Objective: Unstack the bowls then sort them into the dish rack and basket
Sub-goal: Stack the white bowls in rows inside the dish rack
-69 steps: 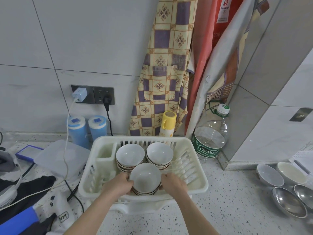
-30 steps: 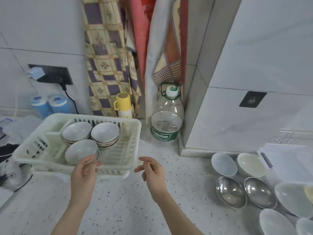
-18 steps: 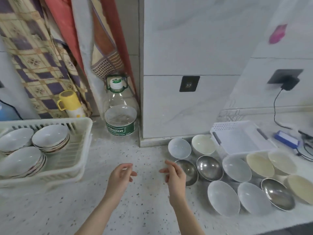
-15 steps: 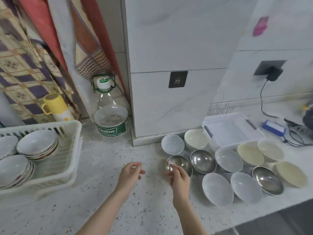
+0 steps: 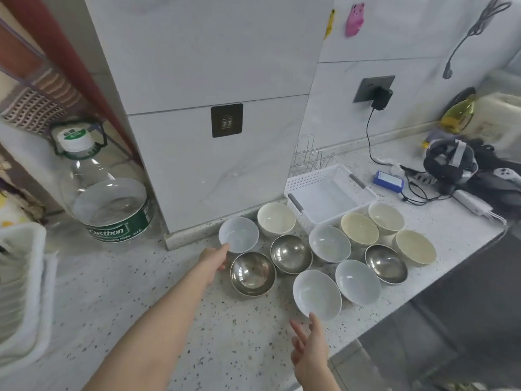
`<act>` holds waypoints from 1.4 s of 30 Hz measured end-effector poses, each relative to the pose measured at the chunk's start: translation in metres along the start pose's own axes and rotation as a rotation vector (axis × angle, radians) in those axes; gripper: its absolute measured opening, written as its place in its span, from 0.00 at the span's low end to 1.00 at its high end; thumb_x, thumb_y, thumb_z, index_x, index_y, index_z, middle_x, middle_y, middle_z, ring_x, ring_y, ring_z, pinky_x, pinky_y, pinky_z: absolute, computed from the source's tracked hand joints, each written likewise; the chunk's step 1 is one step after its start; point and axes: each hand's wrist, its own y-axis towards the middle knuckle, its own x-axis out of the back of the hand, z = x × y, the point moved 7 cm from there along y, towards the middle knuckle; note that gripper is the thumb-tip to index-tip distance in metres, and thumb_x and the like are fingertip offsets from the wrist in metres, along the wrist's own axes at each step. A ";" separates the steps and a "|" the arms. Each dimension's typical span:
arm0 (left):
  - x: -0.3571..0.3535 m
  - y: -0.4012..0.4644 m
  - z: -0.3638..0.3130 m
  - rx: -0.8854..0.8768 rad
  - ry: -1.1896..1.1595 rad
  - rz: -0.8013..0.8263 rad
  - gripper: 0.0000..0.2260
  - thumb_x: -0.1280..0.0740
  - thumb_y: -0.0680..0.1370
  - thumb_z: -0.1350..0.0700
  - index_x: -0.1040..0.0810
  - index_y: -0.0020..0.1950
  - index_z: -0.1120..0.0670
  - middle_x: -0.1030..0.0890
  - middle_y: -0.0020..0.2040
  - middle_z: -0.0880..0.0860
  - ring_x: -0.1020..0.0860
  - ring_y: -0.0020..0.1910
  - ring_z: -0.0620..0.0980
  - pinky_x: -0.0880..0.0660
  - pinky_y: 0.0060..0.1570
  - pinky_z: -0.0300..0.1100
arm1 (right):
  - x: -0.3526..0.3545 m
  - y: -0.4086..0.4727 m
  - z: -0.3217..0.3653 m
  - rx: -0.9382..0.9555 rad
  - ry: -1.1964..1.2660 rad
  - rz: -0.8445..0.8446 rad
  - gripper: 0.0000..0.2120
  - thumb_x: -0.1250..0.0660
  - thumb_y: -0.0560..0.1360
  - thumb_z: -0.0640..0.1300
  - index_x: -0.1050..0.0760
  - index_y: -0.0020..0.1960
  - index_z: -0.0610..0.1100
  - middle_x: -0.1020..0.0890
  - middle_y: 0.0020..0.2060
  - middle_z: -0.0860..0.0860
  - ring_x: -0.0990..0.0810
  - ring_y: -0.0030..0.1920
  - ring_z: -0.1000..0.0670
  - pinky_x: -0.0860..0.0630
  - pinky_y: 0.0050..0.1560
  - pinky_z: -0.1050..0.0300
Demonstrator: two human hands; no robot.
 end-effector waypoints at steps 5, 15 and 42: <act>-0.016 0.023 -0.006 0.001 -0.036 -0.015 0.17 0.34 0.78 0.54 0.25 0.62 0.64 0.18 0.54 0.61 0.19 0.48 0.58 0.23 0.46 0.50 | 0.006 0.013 0.020 0.070 -0.023 -0.036 0.13 0.37 0.78 0.52 0.30 0.60 0.49 0.14 0.45 0.49 0.27 0.34 0.49 0.38 0.28 0.61; -0.014 0.017 -0.011 0.026 -0.057 -0.154 0.15 0.40 0.78 0.64 0.26 0.62 0.67 0.18 0.42 0.60 0.28 0.29 0.48 0.36 0.25 0.37 | 0.015 0.028 0.030 0.055 -0.039 -0.021 0.13 0.39 0.75 0.37 0.29 0.60 0.44 0.15 0.47 0.39 0.36 0.28 0.51 0.40 0.21 0.65; 0.123 -0.142 0.009 -0.139 -0.398 -0.257 0.05 0.39 0.79 0.63 0.24 0.49 0.57 0.15 0.39 0.58 0.32 0.31 0.45 0.37 0.31 0.38 | -0.029 -0.048 0.047 0.318 -0.236 0.293 0.20 0.35 0.72 0.41 0.29 0.63 0.49 0.14 0.41 0.43 0.26 0.34 0.55 0.31 0.47 0.53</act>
